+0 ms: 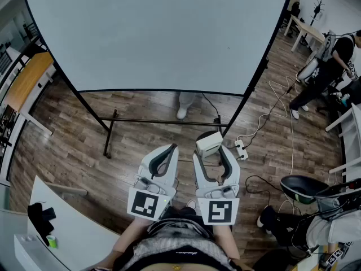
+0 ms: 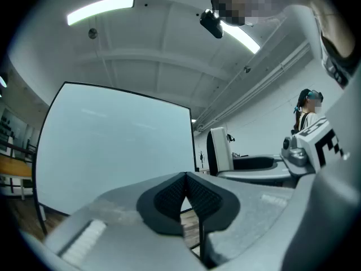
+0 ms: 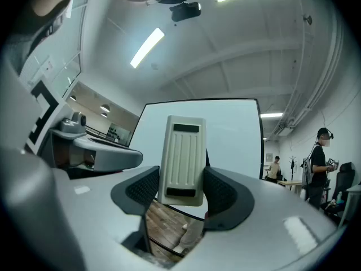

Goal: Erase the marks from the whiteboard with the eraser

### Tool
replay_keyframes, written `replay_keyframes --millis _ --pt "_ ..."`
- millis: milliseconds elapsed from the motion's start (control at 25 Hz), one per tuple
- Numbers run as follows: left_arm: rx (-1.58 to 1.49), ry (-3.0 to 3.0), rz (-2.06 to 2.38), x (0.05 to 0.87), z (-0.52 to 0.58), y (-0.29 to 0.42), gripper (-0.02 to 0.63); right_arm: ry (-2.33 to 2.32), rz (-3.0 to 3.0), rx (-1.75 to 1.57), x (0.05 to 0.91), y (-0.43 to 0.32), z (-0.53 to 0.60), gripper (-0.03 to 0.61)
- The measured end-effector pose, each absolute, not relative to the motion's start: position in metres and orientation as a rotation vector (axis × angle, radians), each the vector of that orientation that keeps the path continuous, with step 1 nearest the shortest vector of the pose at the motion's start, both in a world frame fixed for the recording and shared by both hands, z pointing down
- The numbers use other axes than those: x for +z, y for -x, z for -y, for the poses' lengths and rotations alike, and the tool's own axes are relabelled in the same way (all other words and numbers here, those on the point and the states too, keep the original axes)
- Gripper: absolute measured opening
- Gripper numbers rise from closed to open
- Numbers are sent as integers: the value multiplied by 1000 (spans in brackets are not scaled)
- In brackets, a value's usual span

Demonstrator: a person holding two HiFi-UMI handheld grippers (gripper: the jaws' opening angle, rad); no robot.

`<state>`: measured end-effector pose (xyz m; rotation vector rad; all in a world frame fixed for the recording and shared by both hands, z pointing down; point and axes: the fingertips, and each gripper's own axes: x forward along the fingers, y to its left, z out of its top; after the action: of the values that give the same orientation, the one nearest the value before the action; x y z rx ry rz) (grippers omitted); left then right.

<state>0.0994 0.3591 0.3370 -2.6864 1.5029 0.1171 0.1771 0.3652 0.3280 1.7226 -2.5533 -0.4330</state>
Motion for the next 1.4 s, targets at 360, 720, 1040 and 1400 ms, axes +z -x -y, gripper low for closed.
replay_keyframes --millis 360,720,1040,1400 --pt "177 2702 -1513 334 -372 -107 5 -1728 2606 -386 327 -188 -377 252" --pt "182 2690 -1522 338 -368 -119 5 -1716 2590 -389 329 -214 -370 252" --pt "161 2686 -1605 344 -358 -135 3 -1620 2609 -411 338 -225 -347 252" --pt "164 2570 -1688 343 -263 -77 5 -1626 2567 -459 334 -216 -257 252"
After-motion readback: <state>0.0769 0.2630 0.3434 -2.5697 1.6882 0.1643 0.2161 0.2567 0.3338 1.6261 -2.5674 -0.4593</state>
